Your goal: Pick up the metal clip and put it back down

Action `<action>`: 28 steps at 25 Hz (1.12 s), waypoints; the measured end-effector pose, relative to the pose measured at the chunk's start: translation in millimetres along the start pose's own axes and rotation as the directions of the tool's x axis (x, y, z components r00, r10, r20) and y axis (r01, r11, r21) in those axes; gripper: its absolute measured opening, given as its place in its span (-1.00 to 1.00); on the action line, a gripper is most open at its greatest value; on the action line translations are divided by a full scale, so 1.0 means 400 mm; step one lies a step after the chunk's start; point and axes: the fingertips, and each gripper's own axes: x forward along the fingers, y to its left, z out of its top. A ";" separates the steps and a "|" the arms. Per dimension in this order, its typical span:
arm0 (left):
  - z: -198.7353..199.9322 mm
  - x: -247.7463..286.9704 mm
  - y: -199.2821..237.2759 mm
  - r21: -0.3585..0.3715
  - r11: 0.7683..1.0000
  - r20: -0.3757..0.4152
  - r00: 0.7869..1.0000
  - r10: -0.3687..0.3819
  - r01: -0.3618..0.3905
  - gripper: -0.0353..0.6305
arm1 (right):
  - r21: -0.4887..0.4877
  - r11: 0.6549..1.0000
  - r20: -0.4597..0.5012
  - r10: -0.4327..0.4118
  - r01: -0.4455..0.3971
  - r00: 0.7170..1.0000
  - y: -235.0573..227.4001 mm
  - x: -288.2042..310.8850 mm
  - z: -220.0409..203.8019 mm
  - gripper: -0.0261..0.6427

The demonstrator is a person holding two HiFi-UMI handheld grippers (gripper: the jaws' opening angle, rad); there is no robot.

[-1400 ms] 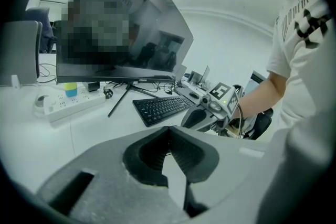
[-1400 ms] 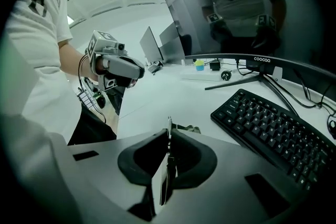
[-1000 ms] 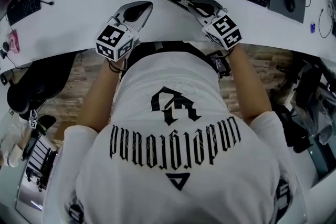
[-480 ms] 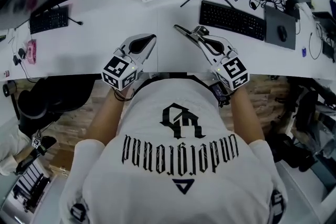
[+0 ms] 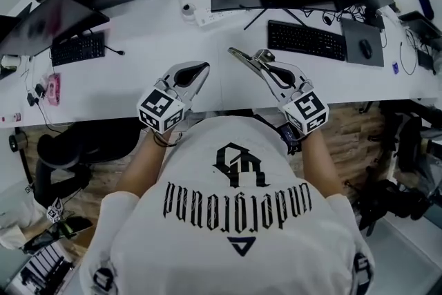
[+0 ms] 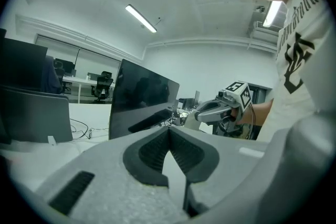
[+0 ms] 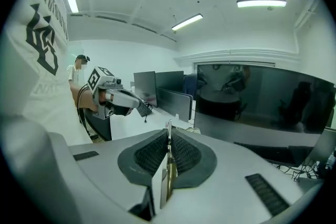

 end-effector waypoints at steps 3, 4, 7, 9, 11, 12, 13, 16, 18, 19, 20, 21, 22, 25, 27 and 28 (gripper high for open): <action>0.003 -0.026 -0.015 0.021 0.999 0.000 1.000 -0.030 0.030 -0.85 | 0.010 0.999 0.016 -0.036 0.035 0.999 0.023 -0.011 0.011 -0.83; 0.003 -0.034 -0.021 0.024 0.999 0.000 0.999 -0.038 0.038 -0.85 | 0.013 0.999 0.021 -0.047 0.047 0.999 0.030 -0.016 0.016 -0.83; 0.005 -0.050 -0.036 0.026 0.998 0.004 0.998 -0.056 0.056 -0.85 | 0.016 0.998 0.033 -0.069 0.069 0.997 0.050 -0.035 0.031 -0.83; 0.009 -0.052 -0.045 0.028 0.997 0.007 0.998 -0.066 0.066 -0.85 | 0.011 0.997 0.038 -0.079 0.078 0.996 0.056 -0.046 0.037 -0.83; 0.012 -0.050 -0.053 0.031 0.997 0.010 0.997 -0.071 0.070 -0.85 | 0.005 0.996 0.042 -0.088 0.088 0.995 0.054 -0.059 0.041 -0.83; 0.014 -0.047 -0.058 0.032 0.997 0.012 0.997 -0.071 0.070 -0.85 | 0.004 0.996 0.046 -0.092 0.091 0.995 0.051 -0.066 0.042 -0.83; 0.017 -0.044 -0.064 0.033 0.997 0.014 0.997 -0.069 0.069 -0.85 | 0.003 0.996 0.050 -0.093 0.093 0.994 0.048 -0.072 0.044 -0.83; 0.023 -0.034 -0.083 0.033 0.998 0.019 0.998 -0.057 0.056 -0.85 | -0.004 0.997 0.057 -0.083 0.083 0.995 0.040 -0.089 0.042 -0.83; 0.024 -0.025 -0.093 0.028 0.999 0.021 0.999 -0.043 0.042 -0.85 | -0.009 0.998 0.062 -0.069 0.070 0.996 0.035 -0.098 0.040 -0.83; 0.025 -0.021 -0.098 0.026 0.999 0.022 0.999 -0.035 0.034 -0.85 | -0.011 0.998 0.065 -0.061 0.062 0.996 0.032 -0.103 0.039 -0.83; 0.026 -0.016 -0.104 0.023 0.999 0.023 0.999 -0.026 0.026 -0.85 | -0.013 0.998 0.069 -0.053 0.054 0.996 0.030 -0.108 0.038 -0.83; 0.028 -0.010 -0.113 0.021 1.000 0.024 1.000 -0.019 0.018 -0.85 | -0.015 0.999 0.072 -0.044 0.046 0.996 0.026 -0.114 0.036 -0.83; 0.029 0.000 -0.124 0.020 1.000 0.025 1.000 -0.014 0.013 -0.85 | -0.018 0.999 0.074 -0.036 0.038 0.997 0.019 -0.123 0.032 -0.83; 0.024 0.037 -0.164 0.009 1.000 0.020 1.000 0.000 0.000 -0.85 | -0.021 1.000 0.070 -0.014 0.015 0.997 -0.009 -0.150 0.015 -0.83; 0.022 0.053 -0.182 0.000 1.000 0.017 1.000 0.022 -0.022 -0.85 | -0.023 1.000 0.073 0.007 -0.006 0.997 -0.023 -0.164 0.006 -0.83; 0.022 0.060 -0.189 -0.003 0.999 0.017 0.999 0.036 -0.036 -0.85 | -0.025 1.000 0.077 0.018 -0.016 0.997 -0.030 -0.169 0.002 -0.83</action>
